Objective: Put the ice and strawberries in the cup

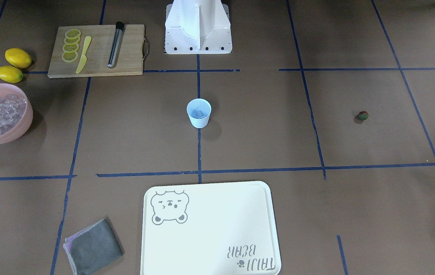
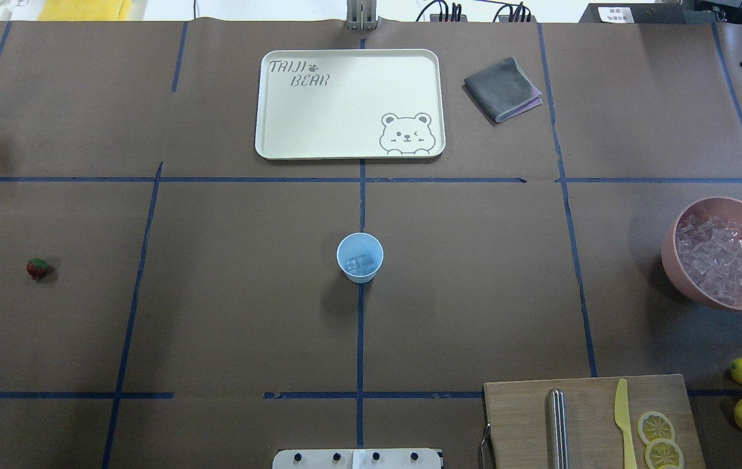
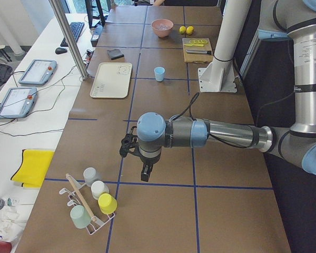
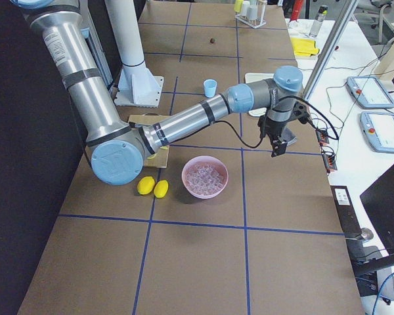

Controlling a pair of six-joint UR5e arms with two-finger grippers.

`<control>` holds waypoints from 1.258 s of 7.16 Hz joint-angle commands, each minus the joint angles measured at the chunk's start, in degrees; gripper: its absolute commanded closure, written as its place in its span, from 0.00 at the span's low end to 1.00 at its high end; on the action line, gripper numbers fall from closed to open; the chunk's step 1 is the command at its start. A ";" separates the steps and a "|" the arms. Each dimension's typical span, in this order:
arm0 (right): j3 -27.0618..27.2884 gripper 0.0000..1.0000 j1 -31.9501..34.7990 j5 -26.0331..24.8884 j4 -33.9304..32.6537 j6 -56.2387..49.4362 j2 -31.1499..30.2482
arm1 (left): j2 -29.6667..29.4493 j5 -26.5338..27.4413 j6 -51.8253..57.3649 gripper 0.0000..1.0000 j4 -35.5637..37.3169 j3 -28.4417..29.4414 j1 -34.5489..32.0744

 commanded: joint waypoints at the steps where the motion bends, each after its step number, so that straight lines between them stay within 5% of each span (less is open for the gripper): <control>1: -4.20 0.02 5.89 0.59 0.58 -9.07 -6.46 | 0.00 -0.40 -0.33 0.00 -0.02 -0.63 0.03; 3: -3.61 0.02 8.54 0.94 1.19 -9.44 -13.83 | -0.18 -0.40 -0.33 0.00 -0.11 -0.81 0.12; 5: 0.42 0.03 9.34 0.59 9.66 -1.58 -23.66 | -0.18 -0.58 -4.07 0.00 0.06 -0.90 0.20; 6: 1.14 0.02 9.34 0.59 14.86 2.38 -25.71 | -0.61 -0.75 -12.37 0.00 -0.63 -2.38 1.42; 9: 0.79 0.01 9.34 0.41 15.44 2.34 -25.74 | -0.62 -0.22 -23.48 0.00 -0.99 -10.37 11.95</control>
